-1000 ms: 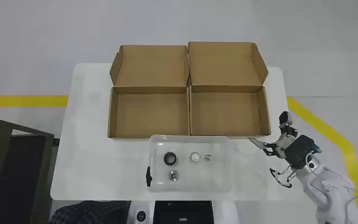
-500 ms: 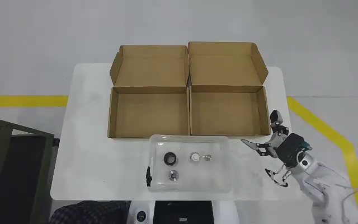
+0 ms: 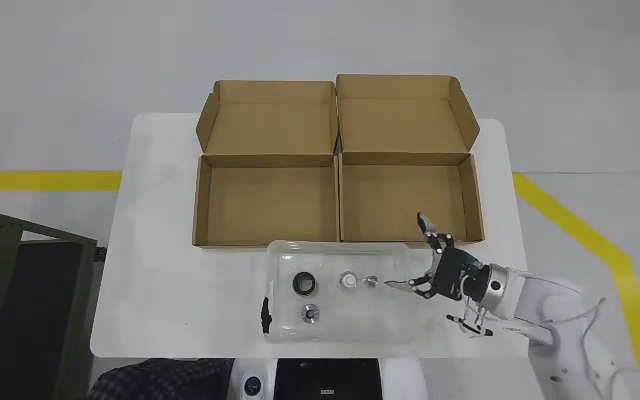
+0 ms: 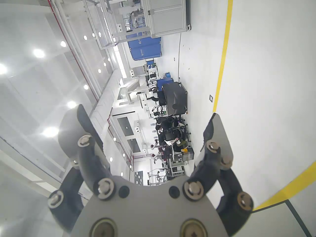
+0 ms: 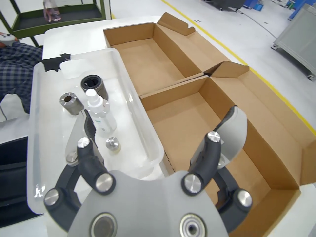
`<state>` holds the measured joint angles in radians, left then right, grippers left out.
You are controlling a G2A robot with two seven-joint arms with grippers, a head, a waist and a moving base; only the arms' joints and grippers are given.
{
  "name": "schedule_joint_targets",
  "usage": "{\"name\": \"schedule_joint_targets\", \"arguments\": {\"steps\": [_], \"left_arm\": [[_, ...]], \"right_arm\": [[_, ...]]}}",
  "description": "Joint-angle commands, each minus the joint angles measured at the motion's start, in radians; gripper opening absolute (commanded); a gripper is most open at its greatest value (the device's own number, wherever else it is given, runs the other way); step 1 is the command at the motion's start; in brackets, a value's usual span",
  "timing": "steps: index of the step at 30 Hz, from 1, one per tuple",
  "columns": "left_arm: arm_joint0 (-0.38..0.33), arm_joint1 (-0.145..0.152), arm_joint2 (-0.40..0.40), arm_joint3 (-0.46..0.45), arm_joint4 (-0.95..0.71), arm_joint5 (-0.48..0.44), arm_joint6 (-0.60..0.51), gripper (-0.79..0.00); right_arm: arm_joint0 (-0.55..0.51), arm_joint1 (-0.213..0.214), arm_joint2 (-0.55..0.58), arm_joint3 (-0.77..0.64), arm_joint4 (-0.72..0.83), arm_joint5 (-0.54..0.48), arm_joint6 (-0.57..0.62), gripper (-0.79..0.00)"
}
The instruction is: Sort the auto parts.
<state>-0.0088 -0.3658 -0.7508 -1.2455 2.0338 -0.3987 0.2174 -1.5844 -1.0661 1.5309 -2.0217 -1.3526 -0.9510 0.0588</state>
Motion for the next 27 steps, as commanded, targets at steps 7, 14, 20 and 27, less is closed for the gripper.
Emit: {"name": "schedule_joint_targets", "arguments": {"steps": [7, 14, 20, 27], "left_arm": [[0.000, 0.000, 0.000, 0.000, 0.000, 0.000, 0.000, 0.000], [0.000, 0.000, 0.000, 0.000, 0.000, 0.000, 0.000, 0.000], [0.000, 0.000, 0.000, 0.000, 0.000, 0.000, 0.000, 0.000], [0.000, 0.000, 0.000, 0.000, 0.000, 0.000, 0.000, 0.000]], "right_arm": [[0.065, -0.002, -0.137, -0.002, -0.012, -0.021, 0.111, 0.000], [0.104, -0.003, -0.234, 0.007, -0.035, -0.038, 0.158, 0.000], [0.128, -0.003, -0.279, 0.025, -0.057, -0.039, 0.175, 0.000], [0.141, 0.000, -0.313, 0.041, -0.086, -0.042, 0.174, 0.000]]}}
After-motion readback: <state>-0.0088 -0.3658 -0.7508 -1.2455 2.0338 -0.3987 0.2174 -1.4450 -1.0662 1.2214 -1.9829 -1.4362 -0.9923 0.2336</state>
